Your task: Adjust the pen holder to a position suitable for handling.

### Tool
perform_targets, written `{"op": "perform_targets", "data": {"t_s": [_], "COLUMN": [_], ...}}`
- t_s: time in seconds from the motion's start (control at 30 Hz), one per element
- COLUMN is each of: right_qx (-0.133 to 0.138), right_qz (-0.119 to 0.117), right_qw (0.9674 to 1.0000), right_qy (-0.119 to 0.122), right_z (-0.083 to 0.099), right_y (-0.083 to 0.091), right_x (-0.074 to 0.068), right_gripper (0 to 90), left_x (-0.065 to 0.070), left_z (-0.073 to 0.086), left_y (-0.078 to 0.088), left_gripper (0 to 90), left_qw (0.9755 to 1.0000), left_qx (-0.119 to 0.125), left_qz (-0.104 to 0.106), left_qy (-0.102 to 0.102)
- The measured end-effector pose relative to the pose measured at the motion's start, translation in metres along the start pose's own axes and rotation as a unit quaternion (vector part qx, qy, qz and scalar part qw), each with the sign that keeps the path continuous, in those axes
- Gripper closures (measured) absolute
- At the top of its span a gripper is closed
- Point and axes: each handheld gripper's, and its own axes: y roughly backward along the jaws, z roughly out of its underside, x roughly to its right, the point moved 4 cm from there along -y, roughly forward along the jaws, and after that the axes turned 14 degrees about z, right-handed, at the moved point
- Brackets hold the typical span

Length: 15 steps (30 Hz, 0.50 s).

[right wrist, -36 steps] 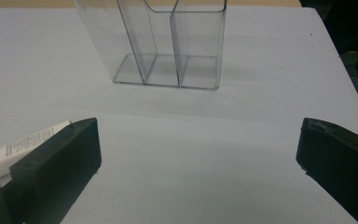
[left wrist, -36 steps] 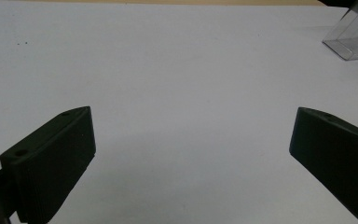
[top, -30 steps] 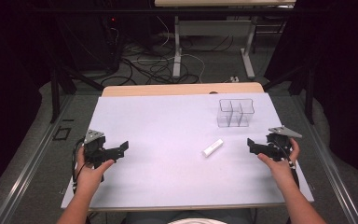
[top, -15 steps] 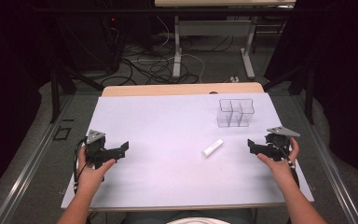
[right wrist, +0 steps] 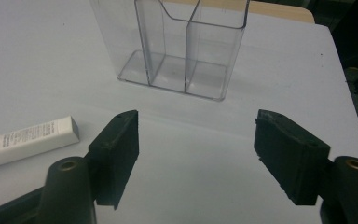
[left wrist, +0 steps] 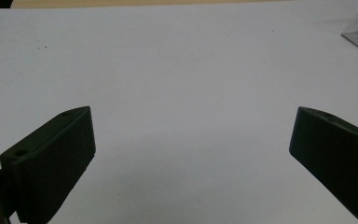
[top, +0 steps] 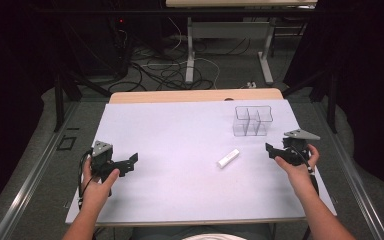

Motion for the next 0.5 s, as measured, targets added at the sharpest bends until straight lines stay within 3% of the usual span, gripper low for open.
{"op": "perform_targets", "data": {"t_s": [0.17, 0.27, 0.5], "right_qx": [-0.003, -0.012, -0.007], "right_qz": [0.001, -0.007, -0.019], "right_qw": [1.0000, 0.9998, 0.9989], "right_qy": [0.001, 0.015, 0.043], "right_z": [-0.009, -0.018, -0.039], "right_y": [-0.001, -0.001, -0.002], "right_x": [0.001, 0.001, 0.000], "right_gripper": [33.7, 38.6, 40.2], "left_x": [0.000, 0.001, 0.000], "left_z": [0.001, 0.001, 0.002], "left_y": [0.001, 0.002, 0.001], "left_gripper": [0.1, 0.1, 0.1], "left_qw": [1.0000, 1.0000, 1.0000], "left_qx": [-0.002, -0.001, -0.003], "left_qz": [0.000, 0.000, -0.003], "left_qy": [-0.003, -0.006, -0.006]}}
